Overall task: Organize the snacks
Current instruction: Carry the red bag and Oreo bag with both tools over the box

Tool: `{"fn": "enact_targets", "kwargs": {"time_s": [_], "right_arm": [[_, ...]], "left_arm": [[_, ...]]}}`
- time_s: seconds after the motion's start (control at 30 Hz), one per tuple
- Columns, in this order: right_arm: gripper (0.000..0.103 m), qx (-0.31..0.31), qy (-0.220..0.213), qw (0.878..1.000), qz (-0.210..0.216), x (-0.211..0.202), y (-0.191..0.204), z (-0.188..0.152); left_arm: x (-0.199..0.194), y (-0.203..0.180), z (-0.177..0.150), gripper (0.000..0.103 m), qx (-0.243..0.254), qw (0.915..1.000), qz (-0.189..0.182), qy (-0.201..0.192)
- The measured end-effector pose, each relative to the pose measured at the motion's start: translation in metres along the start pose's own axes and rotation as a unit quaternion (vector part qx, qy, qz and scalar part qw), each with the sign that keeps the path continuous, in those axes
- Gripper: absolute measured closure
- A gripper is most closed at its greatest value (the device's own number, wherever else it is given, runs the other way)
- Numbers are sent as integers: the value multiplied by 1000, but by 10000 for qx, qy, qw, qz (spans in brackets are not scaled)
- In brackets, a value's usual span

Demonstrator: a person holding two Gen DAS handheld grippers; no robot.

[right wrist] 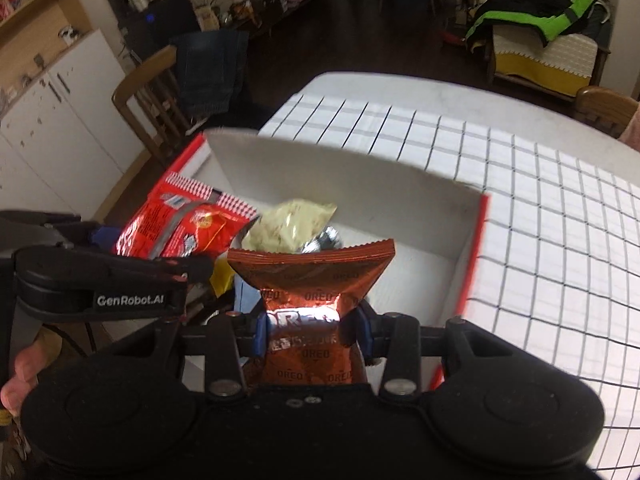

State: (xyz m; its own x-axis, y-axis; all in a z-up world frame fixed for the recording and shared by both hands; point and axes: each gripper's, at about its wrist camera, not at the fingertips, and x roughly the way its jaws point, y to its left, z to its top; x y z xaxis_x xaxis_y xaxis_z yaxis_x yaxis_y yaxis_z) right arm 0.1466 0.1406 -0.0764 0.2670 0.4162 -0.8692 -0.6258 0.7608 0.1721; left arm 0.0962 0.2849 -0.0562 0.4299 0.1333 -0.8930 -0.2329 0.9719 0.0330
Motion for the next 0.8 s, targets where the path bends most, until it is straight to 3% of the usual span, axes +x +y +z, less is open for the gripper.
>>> {"fn": "enact_targets", "kwargs": {"time_s": [0.47, 0.8], "right_arm": [[63, -116, 249, 9991, -325, 15, 11, -19], [59, 1, 217, 9994, -288, 16, 12, -22]], "left_arm": [[31, -24, -10, 35, 635, 9978, 166, -106], [34, -27, -15, 33, 579, 9983, 98, 64]]}}
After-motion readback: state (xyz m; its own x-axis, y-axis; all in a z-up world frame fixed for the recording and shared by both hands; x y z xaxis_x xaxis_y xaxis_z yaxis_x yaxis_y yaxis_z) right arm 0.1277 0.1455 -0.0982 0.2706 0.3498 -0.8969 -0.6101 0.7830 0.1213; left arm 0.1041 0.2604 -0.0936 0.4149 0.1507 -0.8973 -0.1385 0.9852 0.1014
